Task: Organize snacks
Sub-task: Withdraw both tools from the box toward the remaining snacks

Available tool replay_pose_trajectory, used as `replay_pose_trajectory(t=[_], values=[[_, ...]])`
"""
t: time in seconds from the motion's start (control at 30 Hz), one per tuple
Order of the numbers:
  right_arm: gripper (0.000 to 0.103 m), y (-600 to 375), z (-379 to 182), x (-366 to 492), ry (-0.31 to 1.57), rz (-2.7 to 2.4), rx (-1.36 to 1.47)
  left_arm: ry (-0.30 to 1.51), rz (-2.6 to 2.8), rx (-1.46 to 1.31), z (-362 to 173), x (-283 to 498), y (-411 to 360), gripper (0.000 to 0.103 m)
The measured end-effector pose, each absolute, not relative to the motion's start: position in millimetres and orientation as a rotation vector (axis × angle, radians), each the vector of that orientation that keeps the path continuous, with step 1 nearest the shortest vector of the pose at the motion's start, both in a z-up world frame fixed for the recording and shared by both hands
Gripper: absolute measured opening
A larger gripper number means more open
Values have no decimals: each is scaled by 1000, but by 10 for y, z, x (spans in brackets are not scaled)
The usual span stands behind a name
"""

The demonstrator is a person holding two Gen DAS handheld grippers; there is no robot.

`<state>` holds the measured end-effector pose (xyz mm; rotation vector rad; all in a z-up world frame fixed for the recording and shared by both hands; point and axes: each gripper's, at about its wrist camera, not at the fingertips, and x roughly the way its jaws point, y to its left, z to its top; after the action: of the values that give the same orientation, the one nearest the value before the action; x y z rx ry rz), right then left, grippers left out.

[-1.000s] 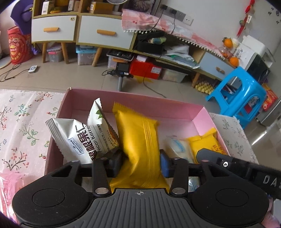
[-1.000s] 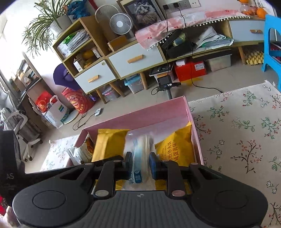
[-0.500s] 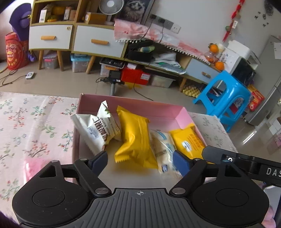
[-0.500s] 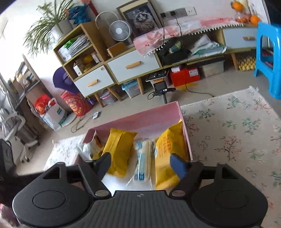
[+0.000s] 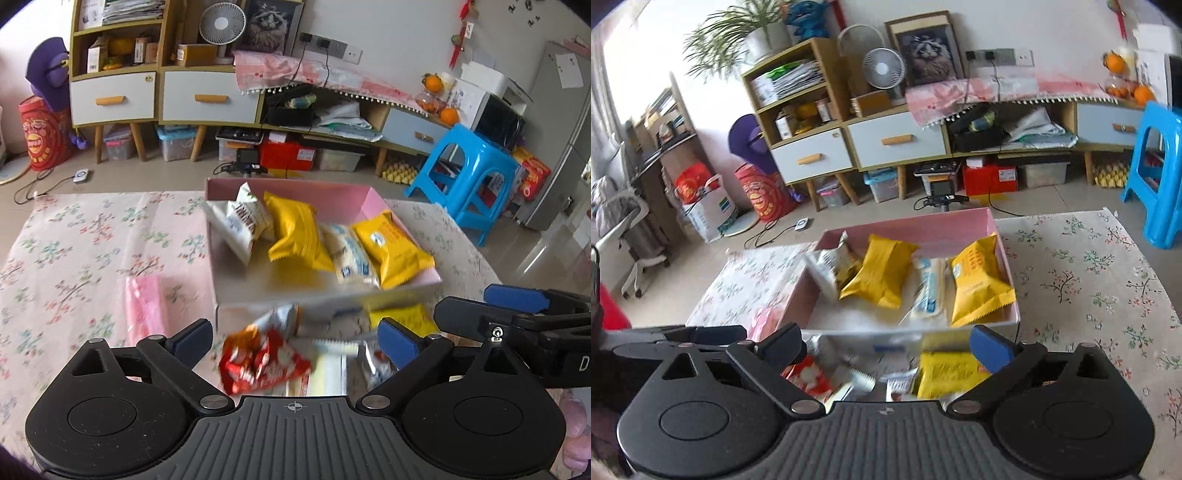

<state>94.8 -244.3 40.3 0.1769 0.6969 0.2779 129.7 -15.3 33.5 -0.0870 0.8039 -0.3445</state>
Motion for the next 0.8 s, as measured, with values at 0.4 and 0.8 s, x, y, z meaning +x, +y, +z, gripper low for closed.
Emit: replay_pose_trajectory(t=[0.4, 0.8], values=[[94, -2448, 273, 549, 621, 251, 49, 756, -350, -46, 198, 875, -91, 99], [94, -2523, 142, 417, 610, 231, 9, 770, -340, -61, 17, 809, -66, 99]])
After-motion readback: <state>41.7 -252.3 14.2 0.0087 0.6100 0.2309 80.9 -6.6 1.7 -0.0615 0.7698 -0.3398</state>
